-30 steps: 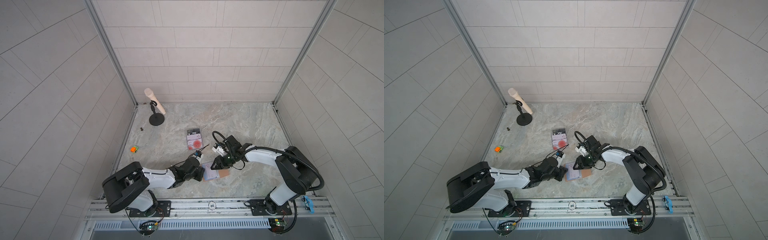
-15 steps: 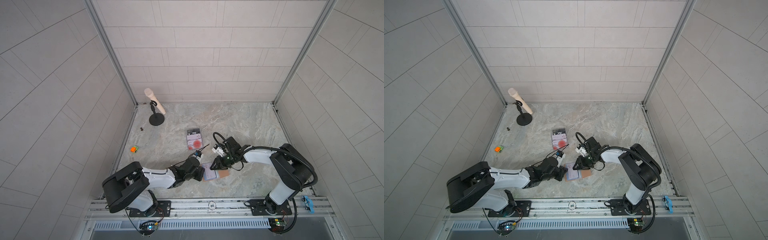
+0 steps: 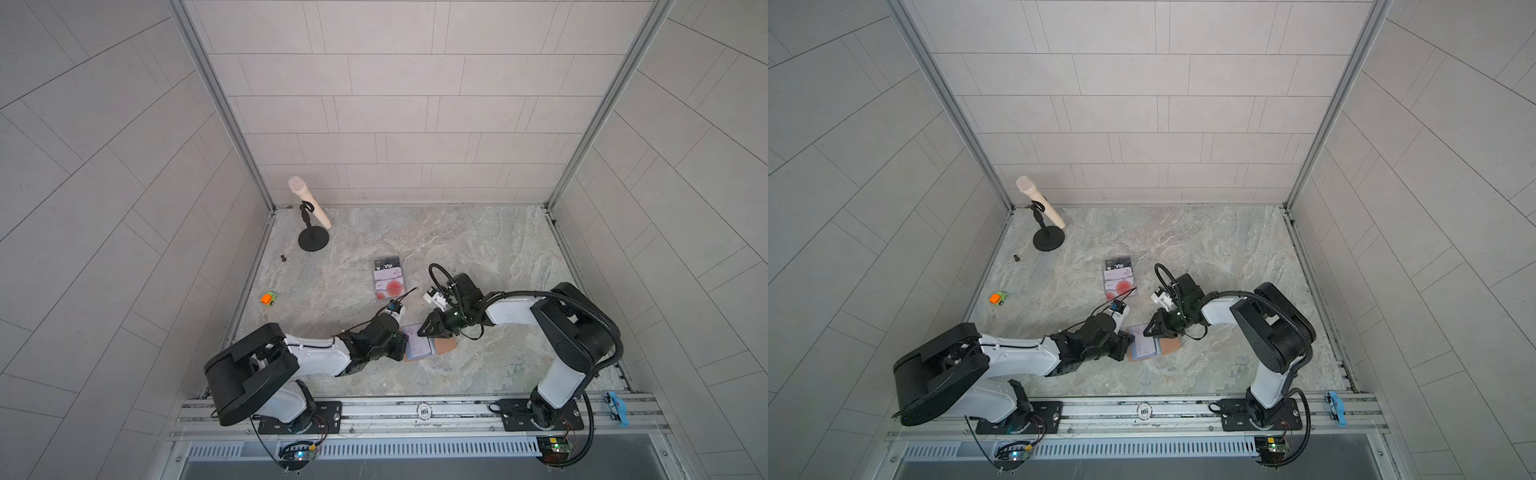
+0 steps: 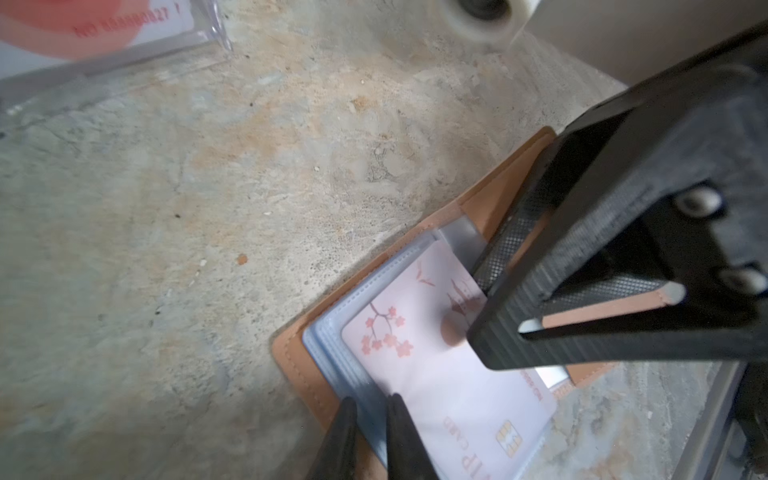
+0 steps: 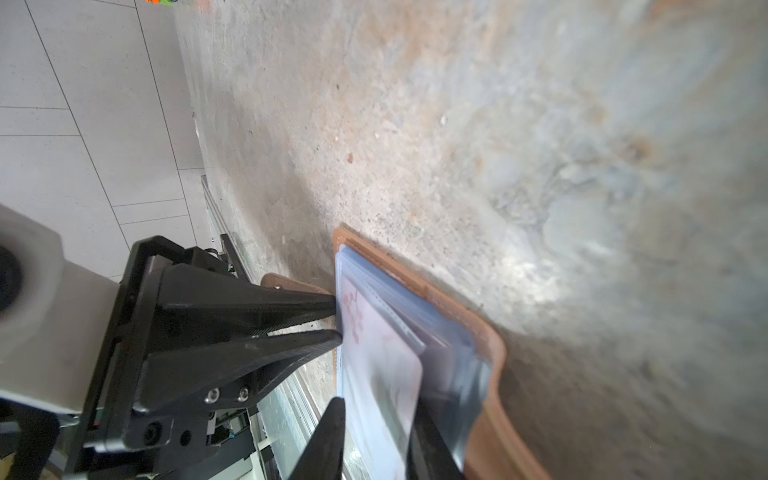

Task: Take the credit cards out of the card holder
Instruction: Take out the credit card from the card slot.

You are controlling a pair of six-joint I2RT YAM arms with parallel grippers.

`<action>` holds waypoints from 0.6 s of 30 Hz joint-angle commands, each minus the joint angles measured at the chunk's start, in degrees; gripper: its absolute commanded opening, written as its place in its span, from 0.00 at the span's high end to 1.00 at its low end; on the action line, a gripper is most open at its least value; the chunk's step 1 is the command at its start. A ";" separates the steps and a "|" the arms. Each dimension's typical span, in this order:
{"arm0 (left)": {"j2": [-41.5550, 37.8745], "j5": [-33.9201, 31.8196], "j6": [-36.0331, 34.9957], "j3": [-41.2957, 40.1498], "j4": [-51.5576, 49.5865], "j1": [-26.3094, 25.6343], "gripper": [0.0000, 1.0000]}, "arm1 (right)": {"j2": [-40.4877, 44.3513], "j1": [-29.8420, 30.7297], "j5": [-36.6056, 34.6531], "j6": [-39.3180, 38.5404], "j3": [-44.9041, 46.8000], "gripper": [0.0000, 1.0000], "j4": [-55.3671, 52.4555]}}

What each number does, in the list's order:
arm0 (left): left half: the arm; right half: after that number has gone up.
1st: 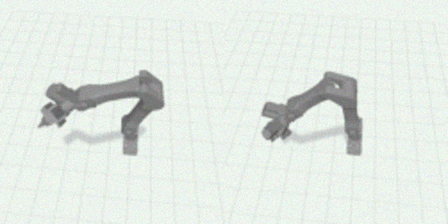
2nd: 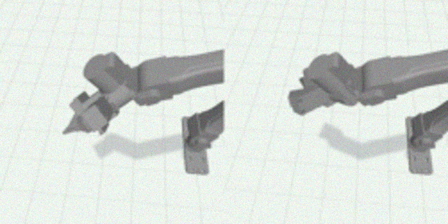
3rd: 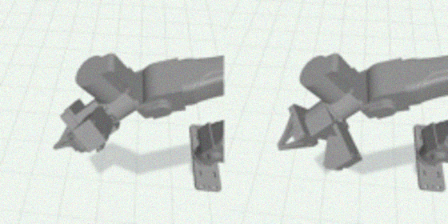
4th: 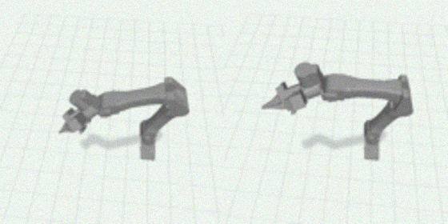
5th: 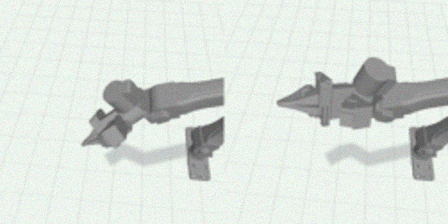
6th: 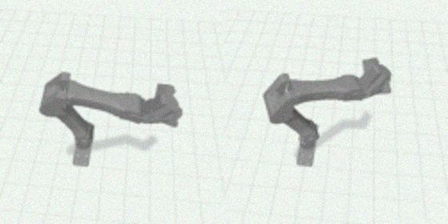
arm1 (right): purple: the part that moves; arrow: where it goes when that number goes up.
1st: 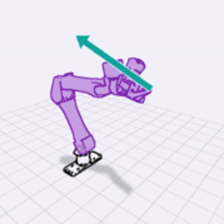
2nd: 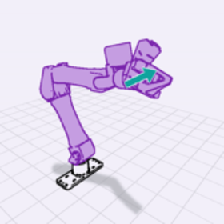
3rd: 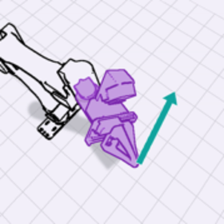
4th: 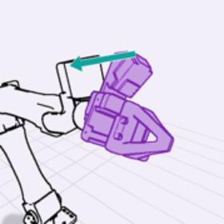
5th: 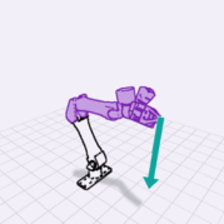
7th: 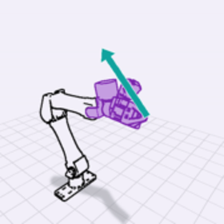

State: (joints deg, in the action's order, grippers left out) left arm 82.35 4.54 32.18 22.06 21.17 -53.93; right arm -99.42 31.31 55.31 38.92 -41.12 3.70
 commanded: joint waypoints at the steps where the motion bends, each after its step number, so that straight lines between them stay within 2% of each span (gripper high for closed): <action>1: 2.00 -0.43 0.42 -0.98 -2.18 -0.34 0.80 | -2.81 1.69 1.07 0.82 0.52 0.71 3.84; 5: 2.36 -0.14 0.51 -0.71 -1.92 -0.49 0.81 | -3.01 1.98 1.13 -0.40 0.09 0.71 2.60; 10: 2.00 -0.48 0.78 -0.71 -2.29 -0.75 0.81 | -2.22 2.96 -2.75 -5.82 -2.43 0.71 -5.44; 18: -1.79 -0.81 -0.01 0.22 -5.04 -0.76 0.81 | -1.21 3.03 -3.61 -5.85 -2.07 0.75 -5.38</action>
State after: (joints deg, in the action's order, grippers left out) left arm 81.23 3.77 32.97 22.06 19.49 -54.19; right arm -99.85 32.53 53.34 34.50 -43.51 -0.51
